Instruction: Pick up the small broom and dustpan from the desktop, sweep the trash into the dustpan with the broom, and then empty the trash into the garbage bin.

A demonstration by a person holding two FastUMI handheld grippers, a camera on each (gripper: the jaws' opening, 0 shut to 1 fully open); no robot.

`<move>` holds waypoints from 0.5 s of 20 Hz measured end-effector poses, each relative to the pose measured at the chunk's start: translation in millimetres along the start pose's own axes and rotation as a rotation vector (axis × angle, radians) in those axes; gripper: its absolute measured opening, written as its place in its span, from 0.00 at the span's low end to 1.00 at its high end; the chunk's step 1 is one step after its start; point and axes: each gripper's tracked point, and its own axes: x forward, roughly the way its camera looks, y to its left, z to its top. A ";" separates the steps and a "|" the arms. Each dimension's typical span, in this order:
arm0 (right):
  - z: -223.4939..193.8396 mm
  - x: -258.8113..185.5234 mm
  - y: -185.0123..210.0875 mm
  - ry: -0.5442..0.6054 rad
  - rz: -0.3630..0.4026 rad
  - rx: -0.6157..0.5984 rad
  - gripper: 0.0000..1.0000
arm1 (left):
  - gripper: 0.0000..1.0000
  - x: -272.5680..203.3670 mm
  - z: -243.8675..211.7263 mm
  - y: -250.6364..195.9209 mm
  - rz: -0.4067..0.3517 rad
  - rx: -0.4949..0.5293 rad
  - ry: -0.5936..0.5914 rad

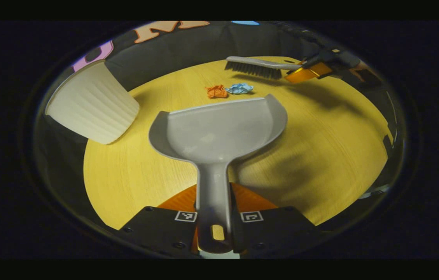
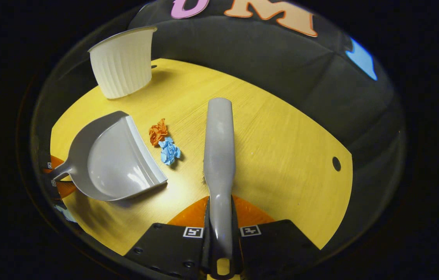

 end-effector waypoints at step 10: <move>26.2 -19.8 49.0 0.102 0.317 -0.347 0.18 | 0.26 5.2 8.4 -1.2 -0.024 0.073 0.007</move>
